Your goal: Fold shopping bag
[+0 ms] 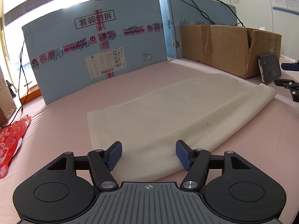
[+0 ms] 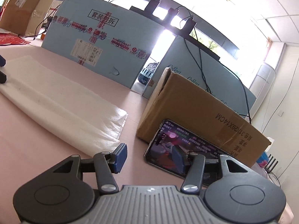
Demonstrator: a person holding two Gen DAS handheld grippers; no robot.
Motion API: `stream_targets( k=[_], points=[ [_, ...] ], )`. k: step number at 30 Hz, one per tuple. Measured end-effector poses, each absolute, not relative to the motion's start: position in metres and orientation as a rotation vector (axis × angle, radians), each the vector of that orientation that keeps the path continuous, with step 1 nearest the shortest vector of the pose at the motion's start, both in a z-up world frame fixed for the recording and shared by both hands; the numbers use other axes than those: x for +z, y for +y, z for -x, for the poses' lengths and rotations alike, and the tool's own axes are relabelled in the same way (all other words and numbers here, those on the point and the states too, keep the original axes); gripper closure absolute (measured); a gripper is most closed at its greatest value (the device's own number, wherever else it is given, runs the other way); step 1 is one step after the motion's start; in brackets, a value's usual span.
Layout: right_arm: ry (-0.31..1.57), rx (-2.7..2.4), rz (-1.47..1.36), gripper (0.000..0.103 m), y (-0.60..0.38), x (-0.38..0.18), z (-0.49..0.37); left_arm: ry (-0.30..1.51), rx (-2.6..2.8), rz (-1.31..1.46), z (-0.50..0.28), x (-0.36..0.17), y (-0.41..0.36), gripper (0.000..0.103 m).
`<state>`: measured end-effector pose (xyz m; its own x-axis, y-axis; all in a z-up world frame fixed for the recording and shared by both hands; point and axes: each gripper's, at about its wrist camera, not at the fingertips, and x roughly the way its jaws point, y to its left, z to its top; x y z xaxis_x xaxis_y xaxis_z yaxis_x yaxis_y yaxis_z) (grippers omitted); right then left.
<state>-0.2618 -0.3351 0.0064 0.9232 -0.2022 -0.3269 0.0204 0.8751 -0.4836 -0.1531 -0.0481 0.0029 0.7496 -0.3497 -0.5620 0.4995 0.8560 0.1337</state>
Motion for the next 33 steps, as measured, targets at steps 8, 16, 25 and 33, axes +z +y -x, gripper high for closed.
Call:
stream_targets(
  k=[8,16,25,33],
  points=[
    [0.415,0.068,0.712,0.044,-0.311,-0.004,0.266,0.551,-0.469,-0.283,0.153,0.003,-0.049,0.037],
    [0.371,0.262,1.037,0.065,-0.271,-0.015,0.259,0.56,-0.476,-0.263,0.152,0.003,-0.047,0.037],
    [0.219,0.462,1.437,0.084,-0.225,-0.035,0.252,0.573,-0.483,-0.238,0.149,0.002,-0.044,0.036],
    [0.227,0.59,1.42,0.096,-0.227,-0.028,0.241,0.353,-0.688,-0.402,0.183,0.02,-0.062,0.037]
  ],
)
